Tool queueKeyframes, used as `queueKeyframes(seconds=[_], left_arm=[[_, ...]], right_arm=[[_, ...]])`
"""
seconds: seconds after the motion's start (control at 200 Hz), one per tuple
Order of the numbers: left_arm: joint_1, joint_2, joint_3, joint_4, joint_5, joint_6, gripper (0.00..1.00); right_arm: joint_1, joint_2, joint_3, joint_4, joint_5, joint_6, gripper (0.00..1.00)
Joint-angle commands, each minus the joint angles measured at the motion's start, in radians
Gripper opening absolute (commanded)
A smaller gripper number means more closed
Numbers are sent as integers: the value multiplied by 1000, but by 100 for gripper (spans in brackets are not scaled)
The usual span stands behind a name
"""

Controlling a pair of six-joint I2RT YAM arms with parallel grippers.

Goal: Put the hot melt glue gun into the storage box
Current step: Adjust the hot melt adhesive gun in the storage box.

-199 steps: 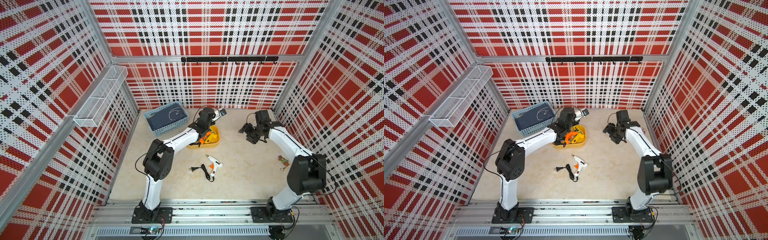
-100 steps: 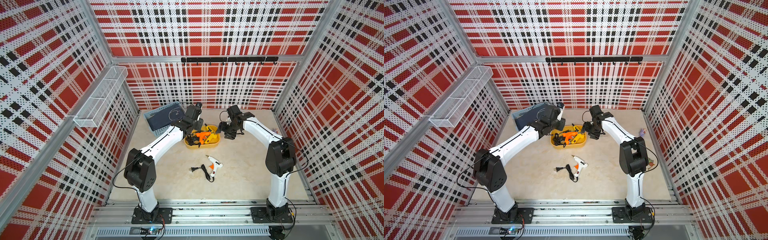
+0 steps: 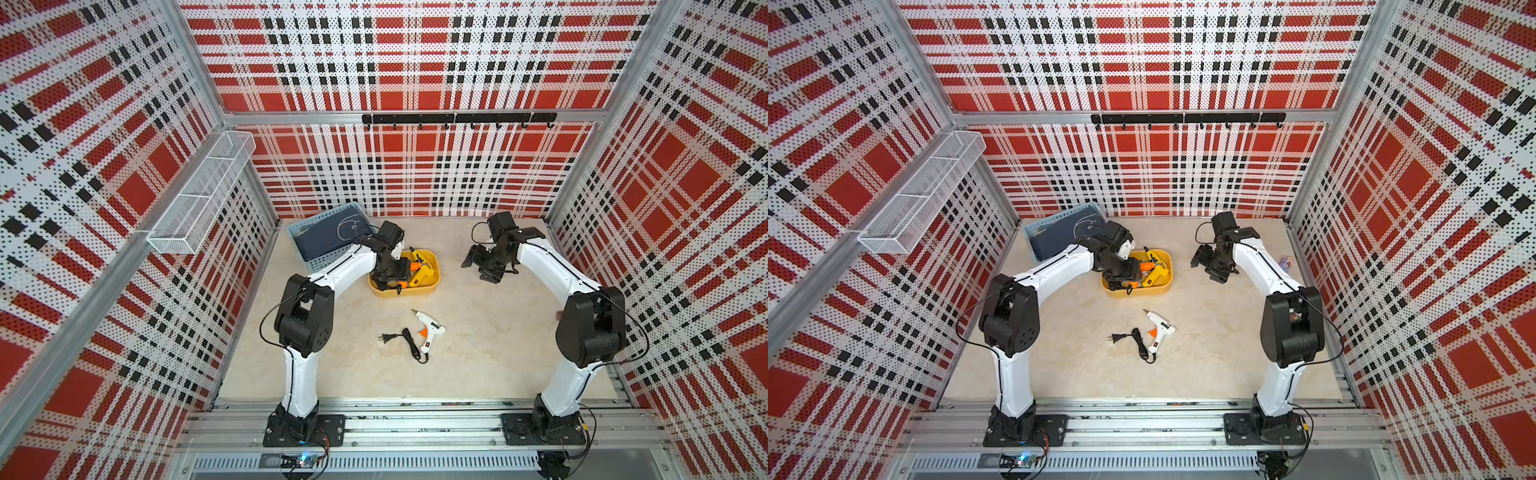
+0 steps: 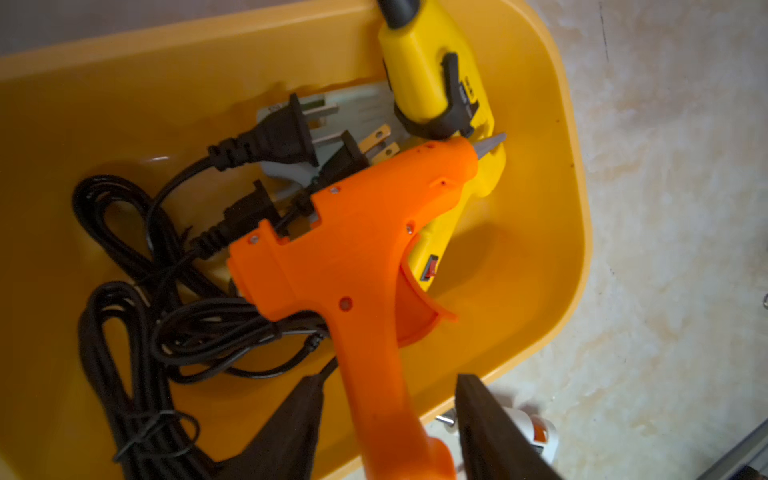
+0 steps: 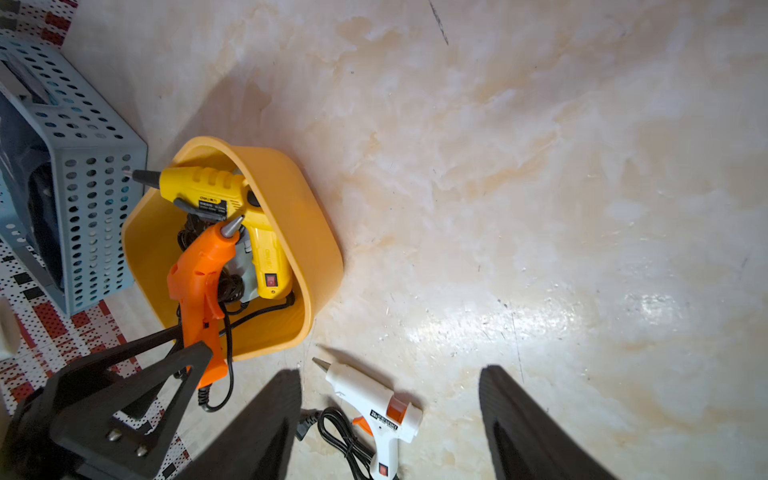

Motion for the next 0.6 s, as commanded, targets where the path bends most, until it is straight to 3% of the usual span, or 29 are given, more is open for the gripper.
queueKeyframes(seconds=[0.0,0.346,0.596], left_arm=[[-16,41,24,-52,28,-15,50],[-31,71,37,-98,-120,-4,18],[-36,24,131,-89,-206,12,10]], right_arm=[[4,-24,-26,11,10,-6,75],[-6,-40,-60,24,2,-13,75],[-8,-43,-62,32,-2,-15,75]])
